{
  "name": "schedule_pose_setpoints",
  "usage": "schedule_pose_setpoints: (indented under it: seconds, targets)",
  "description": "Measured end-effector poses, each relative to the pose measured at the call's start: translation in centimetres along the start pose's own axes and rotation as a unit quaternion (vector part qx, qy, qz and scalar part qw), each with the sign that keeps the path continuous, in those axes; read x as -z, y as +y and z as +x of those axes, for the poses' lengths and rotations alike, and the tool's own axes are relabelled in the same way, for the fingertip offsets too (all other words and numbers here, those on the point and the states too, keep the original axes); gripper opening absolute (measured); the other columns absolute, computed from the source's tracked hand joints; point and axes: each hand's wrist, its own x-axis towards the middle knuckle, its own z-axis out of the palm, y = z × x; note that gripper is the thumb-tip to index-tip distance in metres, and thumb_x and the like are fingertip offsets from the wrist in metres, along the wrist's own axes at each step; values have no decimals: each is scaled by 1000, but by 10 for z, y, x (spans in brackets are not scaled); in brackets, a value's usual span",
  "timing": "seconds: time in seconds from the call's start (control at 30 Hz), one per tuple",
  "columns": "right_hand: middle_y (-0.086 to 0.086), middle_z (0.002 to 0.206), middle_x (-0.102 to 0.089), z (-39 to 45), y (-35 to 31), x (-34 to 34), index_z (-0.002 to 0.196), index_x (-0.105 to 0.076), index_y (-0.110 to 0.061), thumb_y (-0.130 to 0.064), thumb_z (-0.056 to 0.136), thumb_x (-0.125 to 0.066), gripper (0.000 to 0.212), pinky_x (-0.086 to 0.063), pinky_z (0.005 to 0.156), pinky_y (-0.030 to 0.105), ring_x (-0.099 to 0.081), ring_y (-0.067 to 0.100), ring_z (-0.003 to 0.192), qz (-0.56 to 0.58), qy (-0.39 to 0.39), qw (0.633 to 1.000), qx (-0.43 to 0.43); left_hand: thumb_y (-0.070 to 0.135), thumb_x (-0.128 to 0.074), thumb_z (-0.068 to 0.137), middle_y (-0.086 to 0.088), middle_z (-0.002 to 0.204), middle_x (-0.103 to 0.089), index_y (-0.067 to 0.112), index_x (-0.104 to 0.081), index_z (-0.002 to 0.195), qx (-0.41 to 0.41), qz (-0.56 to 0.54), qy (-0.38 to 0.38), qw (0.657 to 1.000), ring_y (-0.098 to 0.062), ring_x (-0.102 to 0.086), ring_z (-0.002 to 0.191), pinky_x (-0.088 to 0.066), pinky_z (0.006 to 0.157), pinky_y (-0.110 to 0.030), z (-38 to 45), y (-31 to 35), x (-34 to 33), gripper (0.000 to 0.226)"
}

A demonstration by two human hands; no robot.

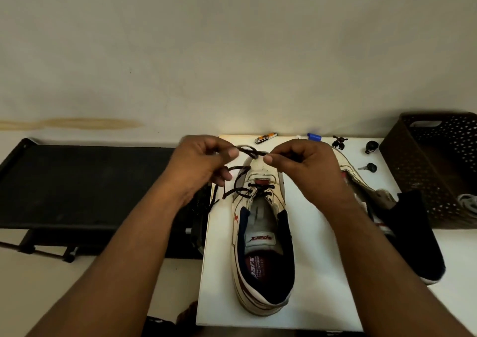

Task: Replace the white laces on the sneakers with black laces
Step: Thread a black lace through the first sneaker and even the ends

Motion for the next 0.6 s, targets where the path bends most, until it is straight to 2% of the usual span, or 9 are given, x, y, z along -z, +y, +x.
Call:
schedule_pose_setpoints:
  seconds: [0.1, 0.17, 0.23, 0.27, 0.3, 0.33, 0.4, 0.47, 0.6]
  targets:
    - [-20, 57, -64, 2, 3, 8, 79, -74, -22, -21, 79, -76, 2, -41, 56, 5, -58, -5, 55, -19, 0, 1000, -19, 23, -68, 88, -4, 93, -69, 20, -67, 90, 33, -21, 197, 980, -12, -61, 52, -49, 44, -23, 9, -10, 26, 4]
    - [-16, 59, -64, 2, 3, 5, 76, -72, -25, -20, 80, -76, 7, -42, 56, 6, -58, -3, 56, -20, 2, 1000, -15, 38, -71, 84, -5, 112, -62, 32, -60, 92, 7, 81, 249, 965, -17, -65, 69, -54, 52, -28, 8, -17, 32, 15]
    - [-11, 64, -66, 2, 1, -3, 72, -71, -28, -20, 80, -76, 12, -45, 58, 10, -58, 0, 59, -21, -8, 1000, -8, 41, -75, 78, -4, 145, -38, 43, -54, 105, -49, 152, 175, 972, -23, -64, 93, -57, 59, -30, 5, -15, 21, 34]
    - [-9, 65, -67, 1, -1, -7, 72, -71, -28, -20, 80, -76, 11, -47, 59, 12, -59, 2, 61, -17, -18, 1000, -8, 34, -75, 80, 4, 155, -23, 46, -52, 115, -67, 135, 111, 982, -23, -62, 97, -57, 58, -27, 2, -10, 10, 43]
    - [-7, 67, -68, 0, -2, -9, 73, -73, -26, -20, 79, -76, 9, -48, 58, 14, -61, 5, 62, -6, -27, 1000, -11, 25, -75, 83, 8, 157, -20, 45, -51, 123, -70, 91, 39, 993, -22, -63, 94, -58, 58, -27, -2, -6, 0, 51]
    - [-5, 67, -69, -1, -3, -10, 74, -73, -24, -21, 79, -77, 7, -48, 58, 15, -62, 6, 62, 6, -34, 999, -14, 16, -73, 84, 3, 152, -33, 39, -53, 128, -65, 32, -28, 997, -22, -65, 85, -59, 60, -30, -5, -2, -10, 54]
    - [-8, 63, -68, 0, -3, -6, 71, -72, -24, -20, 78, -77, 9, -47, 56, 14, -61, 4, 58, 8, -33, 999, -18, 5, -71, 83, -8, 113, -69, 17, -66, 118, -42, -34, -106, 993, -23, -69, 72, -61, 66, -34, -8, 3, -23, 38]
    - [-12, 54, -62, 0, -1, -1, 65, -69, -22, -20, 75, -79, 14, -42, 51, 11, -55, 0, 51, -22, -37, 999, -30, 3, -74, 78, -13, 81, -73, 3, -73, 98, -31, -14, -104, 994, -22, -69, 66, -61, 66, -33, -8, 2, -24, 20]
    - [0, 59, -62, -1, 6, 5, 71, -67, -8, -27, 71, -83, 25, -42, 43, 18, -53, 7, 49, -89, -98, 979, -157, 10, -77, 79, -9, 73, -73, 9, -76, 84, -20, 147, -100, 984, -13, -64, 58, -57, 58, -25, -3, -13, -19, 5]
